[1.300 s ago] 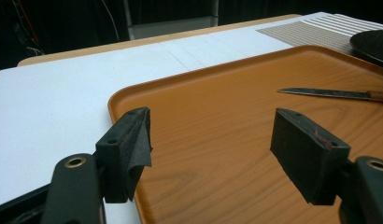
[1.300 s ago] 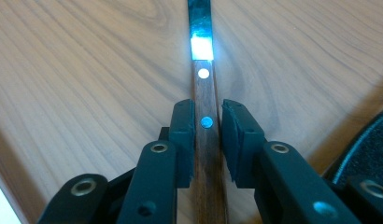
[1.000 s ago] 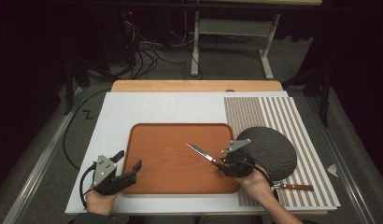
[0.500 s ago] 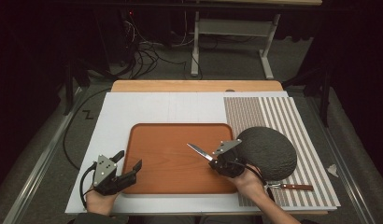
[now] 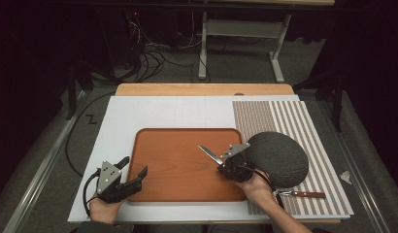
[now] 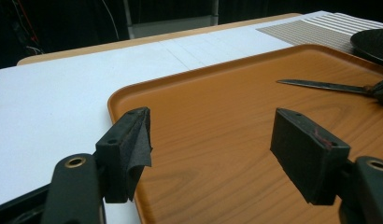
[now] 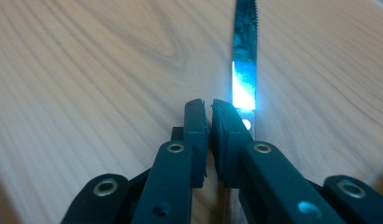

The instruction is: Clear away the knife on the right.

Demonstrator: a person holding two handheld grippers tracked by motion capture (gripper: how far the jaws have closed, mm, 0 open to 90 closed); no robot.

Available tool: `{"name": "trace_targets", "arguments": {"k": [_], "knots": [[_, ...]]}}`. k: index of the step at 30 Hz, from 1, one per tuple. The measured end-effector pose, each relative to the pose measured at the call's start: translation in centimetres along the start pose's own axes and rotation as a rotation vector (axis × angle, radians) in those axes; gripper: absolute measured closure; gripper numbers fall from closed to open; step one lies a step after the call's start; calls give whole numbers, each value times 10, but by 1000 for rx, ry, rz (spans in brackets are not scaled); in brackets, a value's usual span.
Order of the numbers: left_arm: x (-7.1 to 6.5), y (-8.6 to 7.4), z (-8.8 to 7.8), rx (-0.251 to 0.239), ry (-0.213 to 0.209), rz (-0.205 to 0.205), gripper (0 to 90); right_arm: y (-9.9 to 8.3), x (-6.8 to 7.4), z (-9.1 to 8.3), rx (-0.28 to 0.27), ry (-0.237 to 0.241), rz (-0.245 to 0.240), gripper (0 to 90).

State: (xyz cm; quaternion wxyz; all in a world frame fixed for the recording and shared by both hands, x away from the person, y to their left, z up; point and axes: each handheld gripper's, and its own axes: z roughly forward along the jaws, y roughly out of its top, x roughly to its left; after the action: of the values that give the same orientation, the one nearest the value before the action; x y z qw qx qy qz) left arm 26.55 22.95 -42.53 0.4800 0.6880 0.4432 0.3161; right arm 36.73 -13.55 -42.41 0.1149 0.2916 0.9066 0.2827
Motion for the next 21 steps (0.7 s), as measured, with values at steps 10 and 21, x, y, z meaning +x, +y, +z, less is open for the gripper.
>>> {"name": "trace_targets", "arguments": {"k": [10, 21], "knots": [[0, 0, 0, 1, 0, 1, 290, -2, -6, -1, 0, -16, 30, 860], [0, 0, 0, 1, -2, 1, 290, -4, -13, -3, 3, -35, 53, 847]]}}
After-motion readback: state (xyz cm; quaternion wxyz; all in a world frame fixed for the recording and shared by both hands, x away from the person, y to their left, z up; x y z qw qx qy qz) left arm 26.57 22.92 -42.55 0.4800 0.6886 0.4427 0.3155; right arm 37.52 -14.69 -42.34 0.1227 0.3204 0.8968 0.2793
